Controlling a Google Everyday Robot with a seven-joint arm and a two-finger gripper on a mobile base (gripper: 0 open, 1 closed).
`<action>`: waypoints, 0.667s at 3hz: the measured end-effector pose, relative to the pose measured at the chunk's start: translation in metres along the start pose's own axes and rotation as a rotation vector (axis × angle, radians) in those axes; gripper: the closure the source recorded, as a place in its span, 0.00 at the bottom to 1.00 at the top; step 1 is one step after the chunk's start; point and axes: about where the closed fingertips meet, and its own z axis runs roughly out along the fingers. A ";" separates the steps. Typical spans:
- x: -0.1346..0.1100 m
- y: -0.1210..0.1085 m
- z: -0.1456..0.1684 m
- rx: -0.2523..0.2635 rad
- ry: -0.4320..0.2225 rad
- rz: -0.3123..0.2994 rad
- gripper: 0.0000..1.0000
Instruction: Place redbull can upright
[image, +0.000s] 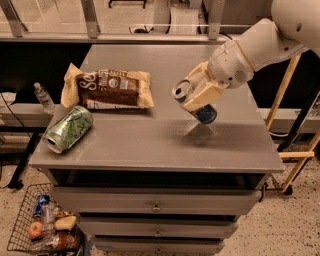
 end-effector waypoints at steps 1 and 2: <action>-0.021 -0.011 -0.006 0.081 -0.020 -0.013 1.00; -0.033 -0.014 -0.012 0.174 -0.097 0.017 1.00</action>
Offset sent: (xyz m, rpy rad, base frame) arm 0.0141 0.0053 0.0542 0.2522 -0.1479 -0.2626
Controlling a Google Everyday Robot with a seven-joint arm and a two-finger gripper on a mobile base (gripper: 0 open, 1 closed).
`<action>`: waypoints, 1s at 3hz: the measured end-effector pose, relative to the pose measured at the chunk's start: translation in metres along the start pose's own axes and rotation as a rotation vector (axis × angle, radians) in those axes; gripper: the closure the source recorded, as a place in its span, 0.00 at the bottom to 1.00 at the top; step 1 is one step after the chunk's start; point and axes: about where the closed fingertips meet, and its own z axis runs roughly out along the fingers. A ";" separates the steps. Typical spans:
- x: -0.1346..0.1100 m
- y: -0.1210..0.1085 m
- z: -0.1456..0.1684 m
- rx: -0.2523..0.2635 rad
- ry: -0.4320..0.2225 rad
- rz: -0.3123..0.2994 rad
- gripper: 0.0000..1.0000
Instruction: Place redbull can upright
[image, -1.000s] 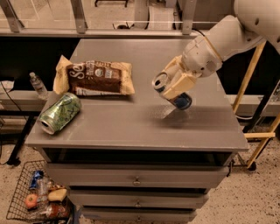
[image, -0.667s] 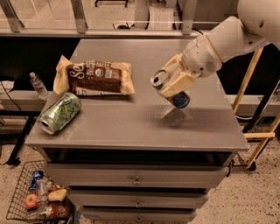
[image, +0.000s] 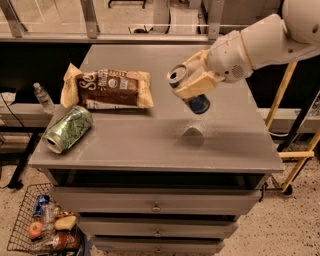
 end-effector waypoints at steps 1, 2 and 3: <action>0.000 -0.004 -0.007 0.106 -0.098 0.056 1.00; 0.011 -0.006 -0.014 0.197 -0.208 0.146 1.00; 0.023 -0.010 -0.022 0.265 -0.302 0.233 1.00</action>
Offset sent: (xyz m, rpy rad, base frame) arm 0.0103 -0.0524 -0.0060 0.4657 0.0058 -0.3539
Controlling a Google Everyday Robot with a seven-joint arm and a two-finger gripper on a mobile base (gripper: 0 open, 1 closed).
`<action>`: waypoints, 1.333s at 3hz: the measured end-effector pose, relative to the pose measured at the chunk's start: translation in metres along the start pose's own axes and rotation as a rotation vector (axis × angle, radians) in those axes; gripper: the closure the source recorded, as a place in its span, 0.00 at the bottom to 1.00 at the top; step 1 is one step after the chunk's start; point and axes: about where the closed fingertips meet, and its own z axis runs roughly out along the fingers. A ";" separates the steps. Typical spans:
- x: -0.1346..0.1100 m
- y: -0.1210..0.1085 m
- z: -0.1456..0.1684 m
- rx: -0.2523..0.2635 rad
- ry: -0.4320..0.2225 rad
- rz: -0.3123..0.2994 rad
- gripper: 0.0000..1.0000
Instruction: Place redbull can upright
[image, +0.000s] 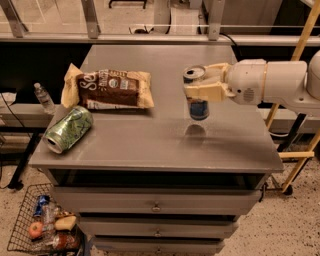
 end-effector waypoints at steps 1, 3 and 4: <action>0.009 -0.007 -0.009 0.050 -0.070 0.061 1.00; 0.024 -0.013 -0.019 0.105 -0.122 0.064 1.00; 0.035 -0.014 -0.021 0.119 -0.125 0.066 1.00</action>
Offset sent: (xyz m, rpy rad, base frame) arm 0.0044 -0.0407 -0.0180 0.2092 -0.0217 -0.1319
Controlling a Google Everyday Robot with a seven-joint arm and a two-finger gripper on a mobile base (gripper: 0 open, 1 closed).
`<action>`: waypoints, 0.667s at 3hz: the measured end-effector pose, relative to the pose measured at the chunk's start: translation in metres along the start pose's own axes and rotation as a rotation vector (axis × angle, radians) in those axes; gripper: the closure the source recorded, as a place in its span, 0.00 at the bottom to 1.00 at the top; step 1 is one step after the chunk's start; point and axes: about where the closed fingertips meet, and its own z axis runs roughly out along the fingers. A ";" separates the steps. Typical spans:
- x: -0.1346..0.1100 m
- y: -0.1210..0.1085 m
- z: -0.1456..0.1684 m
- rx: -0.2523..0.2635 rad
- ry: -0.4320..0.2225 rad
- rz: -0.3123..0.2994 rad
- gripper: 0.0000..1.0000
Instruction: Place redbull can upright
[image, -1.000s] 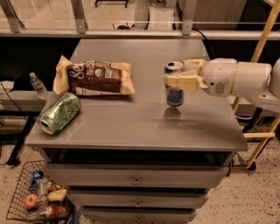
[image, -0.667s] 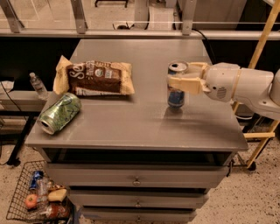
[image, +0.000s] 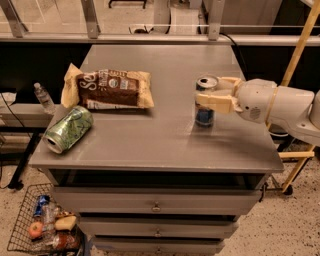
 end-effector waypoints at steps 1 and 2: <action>0.000 0.001 0.002 -0.004 -0.001 -0.001 0.84; -0.001 0.003 0.004 -0.007 -0.001 -0.002 0.61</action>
Offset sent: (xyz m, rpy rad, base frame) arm 0.0000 0.0016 -0.0001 -0.0001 -0.0006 0.0025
